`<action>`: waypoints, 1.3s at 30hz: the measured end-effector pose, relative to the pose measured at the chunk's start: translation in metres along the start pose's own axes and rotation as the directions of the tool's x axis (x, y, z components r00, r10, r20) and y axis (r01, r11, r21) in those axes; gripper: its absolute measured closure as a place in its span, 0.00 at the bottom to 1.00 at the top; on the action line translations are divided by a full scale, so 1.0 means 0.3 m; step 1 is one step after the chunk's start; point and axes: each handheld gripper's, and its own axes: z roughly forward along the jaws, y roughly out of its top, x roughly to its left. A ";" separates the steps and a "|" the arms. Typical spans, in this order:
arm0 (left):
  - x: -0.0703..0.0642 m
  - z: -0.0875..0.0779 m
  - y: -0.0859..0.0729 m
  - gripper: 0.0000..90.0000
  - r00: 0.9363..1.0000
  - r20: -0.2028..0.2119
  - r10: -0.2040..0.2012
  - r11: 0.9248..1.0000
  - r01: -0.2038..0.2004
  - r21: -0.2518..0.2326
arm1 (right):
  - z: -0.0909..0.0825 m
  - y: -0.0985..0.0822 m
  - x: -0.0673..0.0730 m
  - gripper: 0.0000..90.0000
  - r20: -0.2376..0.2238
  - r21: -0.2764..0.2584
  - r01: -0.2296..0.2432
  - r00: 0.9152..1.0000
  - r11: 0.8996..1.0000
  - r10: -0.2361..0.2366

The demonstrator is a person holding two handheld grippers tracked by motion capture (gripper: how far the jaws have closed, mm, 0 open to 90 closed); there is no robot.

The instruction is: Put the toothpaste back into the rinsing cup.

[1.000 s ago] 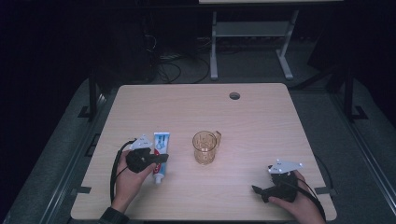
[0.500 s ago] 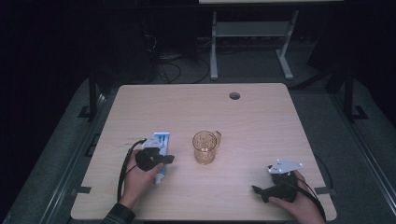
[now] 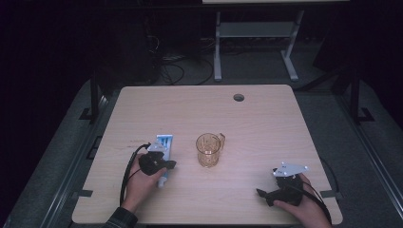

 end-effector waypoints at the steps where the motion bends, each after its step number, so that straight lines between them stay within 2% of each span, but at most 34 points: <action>1: -0.001 -0.001 0.000 1.00 1.000 -0.002 -0.001 1.000 0.001 0.002 | 0.000 0.000 0.000 0.01 0.000 0.000 0.000 1.000 1.000 0.000; 7: 0.005 -0.005 -0.008 1.00 1.000 -0.007 -0.002 1.000 0.002 0.011 | 0.000 0.000 0.000 0.01 0.000 0.000 0.000 1.000 1.000 0.000; 19: 0.044 -0.051 -0.043 1.00 0.998 -0.031 -0.049 0.999 0.049 0.005 | 0.000 0.000 0.000 0.01 -0.002 0.000 0.001 1.000 1.000 -0.001; 33: 0.088 -0.098 -0.073 1.00 0.995 -0.075 -0.071 0.997 0.071 0.001 | -0.001 -0.001 0.000 0.01 -0.003 -0.001 0.005 1.000 1.000 -0.005; 39: 0.088 -0.103 -0.076 1.00 0.994 -0.077 -0.079 0.997 0.079 -0.004 | -0.001 -0.001 0.001 0.01 -0.004 -0.001 0.005 1.000 1.000 -0.005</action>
